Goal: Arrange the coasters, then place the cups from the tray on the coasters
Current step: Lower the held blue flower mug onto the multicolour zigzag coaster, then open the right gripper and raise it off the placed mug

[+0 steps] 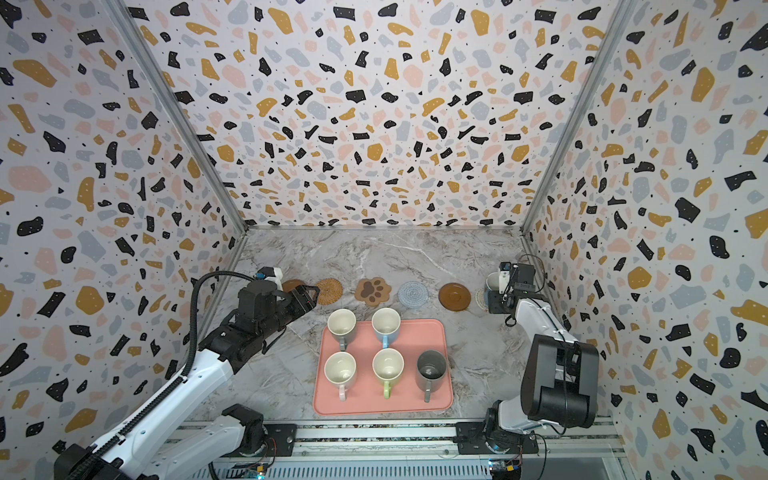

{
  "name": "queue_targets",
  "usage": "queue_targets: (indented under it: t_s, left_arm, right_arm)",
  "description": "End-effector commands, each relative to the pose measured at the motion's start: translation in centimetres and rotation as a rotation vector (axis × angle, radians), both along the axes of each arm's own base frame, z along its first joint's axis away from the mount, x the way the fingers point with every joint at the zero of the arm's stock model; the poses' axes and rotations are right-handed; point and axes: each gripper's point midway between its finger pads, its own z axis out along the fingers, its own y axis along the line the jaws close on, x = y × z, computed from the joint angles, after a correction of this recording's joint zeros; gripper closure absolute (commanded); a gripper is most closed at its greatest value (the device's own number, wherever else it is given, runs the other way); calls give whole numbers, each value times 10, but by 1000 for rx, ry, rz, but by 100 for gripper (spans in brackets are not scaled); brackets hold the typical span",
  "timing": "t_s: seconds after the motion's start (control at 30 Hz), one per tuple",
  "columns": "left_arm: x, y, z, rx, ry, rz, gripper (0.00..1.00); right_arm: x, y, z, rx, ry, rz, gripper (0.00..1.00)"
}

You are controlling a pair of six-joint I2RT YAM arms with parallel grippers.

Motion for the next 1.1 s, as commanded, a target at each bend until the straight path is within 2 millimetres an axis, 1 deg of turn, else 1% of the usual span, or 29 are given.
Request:
queue_targets:
  t_s: [0.0,0.13,0.23,0.3,0.47,0.53,0.63,0.87,1.0,1.07]
  left_arm:
    - [4,-2,13,-11,-47,-13,25]
    - [5,-3,15,-12,-53,-15,25]
    - [5,-2,17,-11,-58,-11,25]
    - [6,-2,18,-9,-62,-9,25]
    - [8,-1,21,-4,-68,-4,25]
    - [8,-1,21,-3,-68,-3,25]
    - [8,0,21,-2,-69,-1,25]
    - [8,1,22,-3,-71,4,24]
    - [9,2,23,-2,-73,11,24]
    - [9,2,22,-2,-71,13,24]
  right_arm:
    - [5,0,36,4,-84,-18,32]
    - [6,-3,50,-7,-104,-32,29]
    - [9,-2,65,3,-123,-38,27]
    - [11,-1,79,12,-148,-48,26]
    - [16,2,126,12,-241,-85,24]
    - [16,4,137,16,-257,-88,24]
    - [14,12,142,24,-236,-66,24]
    - [7,44,146,78,-202,1,24]
    - [2,64,144,105,-163,33,24]
    - [0,70,142,113,-144,36,24]
